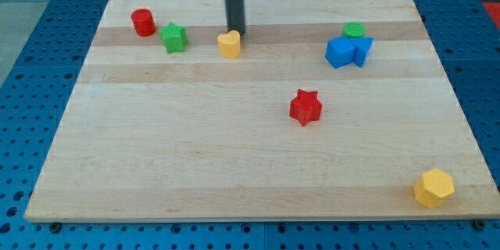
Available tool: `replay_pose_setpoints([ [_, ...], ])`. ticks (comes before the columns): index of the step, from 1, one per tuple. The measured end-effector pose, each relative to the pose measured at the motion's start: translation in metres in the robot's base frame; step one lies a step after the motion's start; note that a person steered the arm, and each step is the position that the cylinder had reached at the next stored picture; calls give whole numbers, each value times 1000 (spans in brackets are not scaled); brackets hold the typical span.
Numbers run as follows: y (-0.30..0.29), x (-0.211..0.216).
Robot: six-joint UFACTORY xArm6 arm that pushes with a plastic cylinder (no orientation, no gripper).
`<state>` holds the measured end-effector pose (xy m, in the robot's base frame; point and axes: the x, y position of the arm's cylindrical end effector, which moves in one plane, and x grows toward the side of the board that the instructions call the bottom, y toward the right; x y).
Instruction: Push the green star closer to the red circle
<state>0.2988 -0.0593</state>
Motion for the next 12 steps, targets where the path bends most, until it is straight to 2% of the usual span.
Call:
replay_pose_setpoints([
  [1,-14,10],
  [5,-30,-14],
  [7,-68,-17],
  [9,-13,-19],
  [12,-13,-19],
])
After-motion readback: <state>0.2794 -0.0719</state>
